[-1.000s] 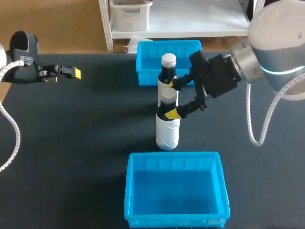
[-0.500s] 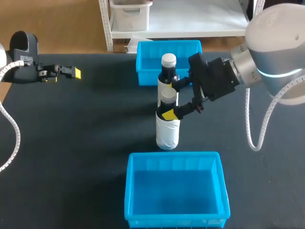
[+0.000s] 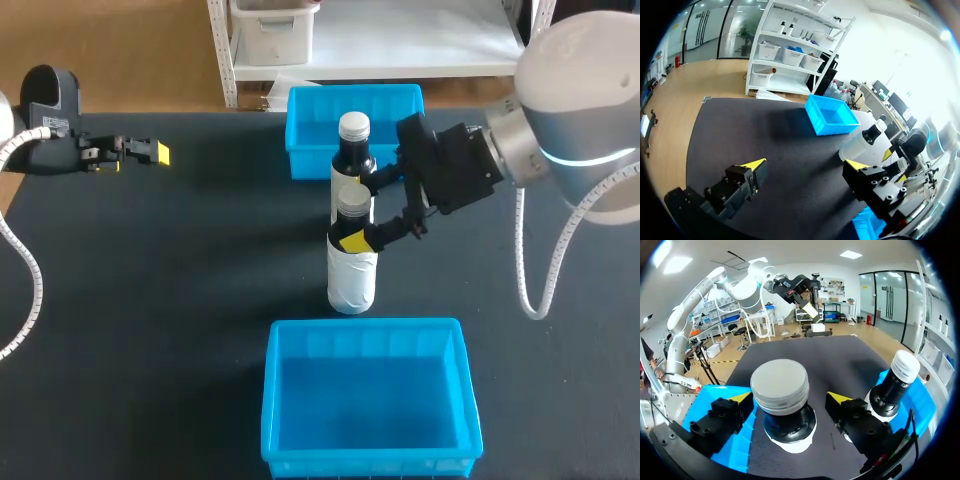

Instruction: Pick up the bottle, and place it in the far bin if it is heavy, or in the near bin if it is light.

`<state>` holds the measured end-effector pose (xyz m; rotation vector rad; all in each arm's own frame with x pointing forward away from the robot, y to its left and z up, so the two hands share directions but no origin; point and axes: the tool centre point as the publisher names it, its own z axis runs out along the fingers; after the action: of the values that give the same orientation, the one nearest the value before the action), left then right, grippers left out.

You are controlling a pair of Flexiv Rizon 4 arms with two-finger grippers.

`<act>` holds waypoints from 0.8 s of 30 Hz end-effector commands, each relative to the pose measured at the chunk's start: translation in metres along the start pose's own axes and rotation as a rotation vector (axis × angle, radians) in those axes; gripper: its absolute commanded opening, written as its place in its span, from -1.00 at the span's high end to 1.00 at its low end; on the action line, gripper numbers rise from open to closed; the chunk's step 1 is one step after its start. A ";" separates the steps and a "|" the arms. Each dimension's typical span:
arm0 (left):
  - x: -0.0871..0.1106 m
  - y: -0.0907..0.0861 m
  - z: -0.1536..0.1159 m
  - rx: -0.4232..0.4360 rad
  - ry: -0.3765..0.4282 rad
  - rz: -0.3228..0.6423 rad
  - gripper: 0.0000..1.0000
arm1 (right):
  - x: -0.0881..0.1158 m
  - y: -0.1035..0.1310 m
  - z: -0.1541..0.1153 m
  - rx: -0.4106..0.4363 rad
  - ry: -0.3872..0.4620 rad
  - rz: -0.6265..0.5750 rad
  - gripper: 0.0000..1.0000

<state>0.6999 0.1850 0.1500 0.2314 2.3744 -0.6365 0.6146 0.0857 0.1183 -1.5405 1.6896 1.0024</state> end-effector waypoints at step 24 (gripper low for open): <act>0.000 0.000 0.000 0.000 0.000 0.000 -1.00 | -0.002 0.008 0.000 -0.010 -0.006 -0.015 -0.31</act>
<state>0.6999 0.1850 0.1500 0.2314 2.3744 -0.6365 0.6087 0.0881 0.1207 -1.5558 1.6712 1.0099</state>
